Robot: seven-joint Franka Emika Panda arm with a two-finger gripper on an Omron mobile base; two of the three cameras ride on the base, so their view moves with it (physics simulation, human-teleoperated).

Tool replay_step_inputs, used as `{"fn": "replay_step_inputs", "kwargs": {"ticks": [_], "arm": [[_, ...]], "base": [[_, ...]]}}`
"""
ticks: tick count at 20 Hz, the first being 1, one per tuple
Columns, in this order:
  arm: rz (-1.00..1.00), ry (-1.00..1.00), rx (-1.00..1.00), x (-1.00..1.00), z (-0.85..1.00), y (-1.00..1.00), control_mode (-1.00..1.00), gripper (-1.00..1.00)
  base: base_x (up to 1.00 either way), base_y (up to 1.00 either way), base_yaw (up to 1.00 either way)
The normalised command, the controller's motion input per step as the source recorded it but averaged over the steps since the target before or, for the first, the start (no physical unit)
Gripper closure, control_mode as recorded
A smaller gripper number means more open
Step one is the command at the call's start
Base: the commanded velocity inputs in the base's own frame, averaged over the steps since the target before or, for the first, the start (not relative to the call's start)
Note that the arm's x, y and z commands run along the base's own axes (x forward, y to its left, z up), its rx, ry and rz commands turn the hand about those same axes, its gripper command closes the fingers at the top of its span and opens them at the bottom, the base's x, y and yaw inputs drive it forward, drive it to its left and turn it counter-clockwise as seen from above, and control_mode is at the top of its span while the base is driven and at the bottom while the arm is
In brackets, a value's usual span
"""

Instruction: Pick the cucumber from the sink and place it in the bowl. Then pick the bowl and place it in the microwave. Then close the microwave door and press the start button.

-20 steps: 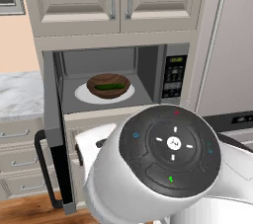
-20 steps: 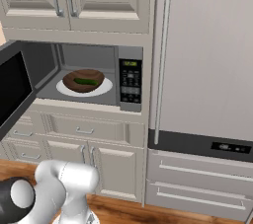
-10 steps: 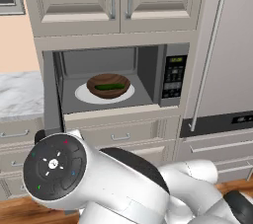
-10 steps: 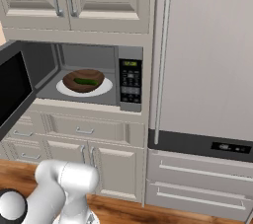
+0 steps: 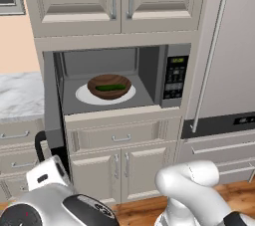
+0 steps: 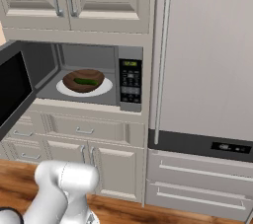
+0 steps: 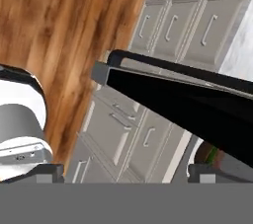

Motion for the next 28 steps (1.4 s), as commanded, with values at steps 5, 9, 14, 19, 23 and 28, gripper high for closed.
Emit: {"fn": "replay_step_inputs", "kwargs": {"ticks": [5, 9, 14, 19, 23, 28], "arm": [[0.0, -0.27, -0.12, -0.01, -0.02, 0.84, -1.0, -1.0], [-0.07, -0.11, -0.05, 0.5, -0.17, 0.52, -1.0, -1.0], [-0.11, -0.07, -0.02, 0.68, -0.49, 0.19, -1.0, -1.0], [-0.13, -0.06, -0.01, 0.63, -0.41, 0.18, -1.0, -1.0], [-0.1, -0.01, 0.01, 0.46, -0.13, -0.09, -1.0, -1.0], [-0.04, -0.02, 0.15, 0.05, 0.0, -0.75, -1.0, -1.0]], "base": [[0.0, 0.0, 0.0], [0.0, 0.0, 0.0], [0.0, 0.0, 0.0], [0.0, 0.0, 0.0], [0.0, 0.0, 0.0], [0.0, 0.0, 0.0]]}}
